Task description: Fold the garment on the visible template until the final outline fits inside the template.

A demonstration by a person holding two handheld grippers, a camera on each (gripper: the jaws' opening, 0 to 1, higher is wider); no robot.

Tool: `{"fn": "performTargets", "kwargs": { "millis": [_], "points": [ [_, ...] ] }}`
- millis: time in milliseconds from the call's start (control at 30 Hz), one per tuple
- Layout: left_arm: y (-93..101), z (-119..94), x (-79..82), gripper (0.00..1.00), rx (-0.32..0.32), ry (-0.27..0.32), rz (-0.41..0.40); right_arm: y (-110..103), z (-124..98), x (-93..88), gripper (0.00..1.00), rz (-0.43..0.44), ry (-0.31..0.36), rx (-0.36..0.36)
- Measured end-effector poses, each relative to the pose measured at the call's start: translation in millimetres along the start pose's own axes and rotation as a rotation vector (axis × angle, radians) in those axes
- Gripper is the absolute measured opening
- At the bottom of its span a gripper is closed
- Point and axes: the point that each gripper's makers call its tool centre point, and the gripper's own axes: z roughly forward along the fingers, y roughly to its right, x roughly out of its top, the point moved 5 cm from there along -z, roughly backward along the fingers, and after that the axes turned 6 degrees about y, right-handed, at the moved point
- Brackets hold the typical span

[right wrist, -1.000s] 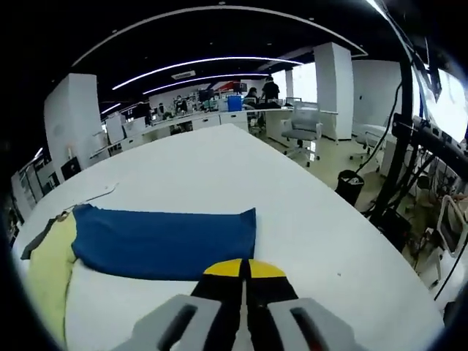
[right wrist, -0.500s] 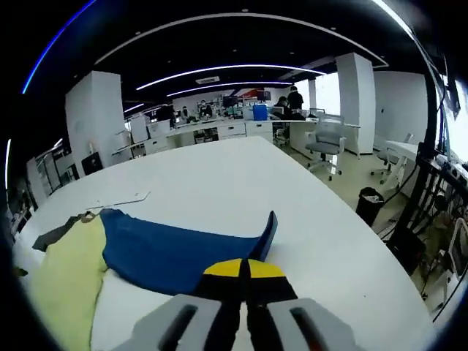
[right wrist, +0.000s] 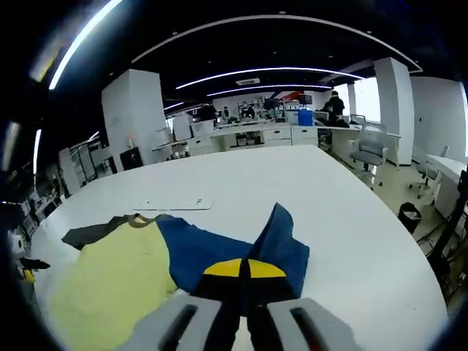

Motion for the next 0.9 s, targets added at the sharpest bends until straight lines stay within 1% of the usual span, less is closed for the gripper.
{"fn": "performTargets", "kwargs": {
  "millis": [200, 300, 367, 400, 433, 500, 533, 567, 600, 667, 733, 767, 800, 867, 900],
  "points": [
    [-2.0, -5.3, -4.8, 0.93, 0.001, -0.011, 0.01, -48.5, 14.0, 7.1, 0.0, -0.005, -0.001, 0.089],
    [-2.0, -6.2, -5.8, 0.92, 0.001, -0.005, 0.007, -78.0, 24.6, 10.8, 0.0, 0.005, 0.001, 0.145],
    [-1.4, -6.4, -6.7, 0.92, -0.002, -0.003, 0.008, -99.1, 32.5, 10.3, 0.0, -0.013, -0.015, 0.196],
    [-1.2, -6.5, -7.6, 0.92, -0.003, -0.002, 0.006, -105.5, 35.8, 10.6, 0.0, -0.025, -0.011, 0.206],
    [-1.0, -6.6, -8.1, 0.92, -0.004, -0.001, 0.004, -116.1, 40.8, 10.5, 0.0, -0.023, -0.013, 0.224],
    [-1.0, -7.2, -8.8, 0.92, -0.002, 0.0, 0.002, -130.1, 47.1, 10.6, 0.0, -0.012, -0.014, 0.245],
    [-0.9, -7.6, -8.8, 0.92, -0.003, 0.005, -0.003, -138.3, 51.1, 12.6, 0.0, -0.002, 0.002, 0.275],
    [-0.8, -7.9, -8.8, 0.92, -0.001, 0.008, -0.006, -143.1, 52.6, 12.5, 0.0, 0.003, -0.002, 0.274],
    [-1.1, -8.4, -8.9, 0.92, 0.0, 0.009, -0.007, -152.9, 57.0, 12.6, 0.0, 0.008, -0.005, 0.296],
    [-2.2, -9.7, -9.7, 0.91, 0.003, 0.013, -0.011, -169.7, 63.8, 13.4, 0.0, -0.002, 0.0, 0.327],
    [-3.2, -10.6, -10.9, 0.91, 0.005, 0.016, -0.015, -184.0, 70.0, 12.0, 0.0, -0.005, -0.012, 0.356],
    [-2.9, -11.1, -11.4, 0.91, 0.006, 0.017, -0.019, -187.9, 71.4, 11.6, 0.0, -0.03, -0.011, 0.362],
    [-3.0, -11.5, -11.6, 0.91, 0.009, 0.019, -0.02, -189.9, 75.3, 10.5, 0.0, -0.085, -0.001, 0.366],
    [-3.2, -12.4, -12.0, 0.92, 0.011, 0.023, -0.025, -189.7, 77.9, 1.7, 0.0, -0.142, -0.032, 0.367],
    [-3.3, -12.8, -11.7, 0.92, 0.011, 0.03, -0.029, -189.9, 78.1, -2.0, 0.0, -0.145, -0.047, 0.38]
  ]
}}
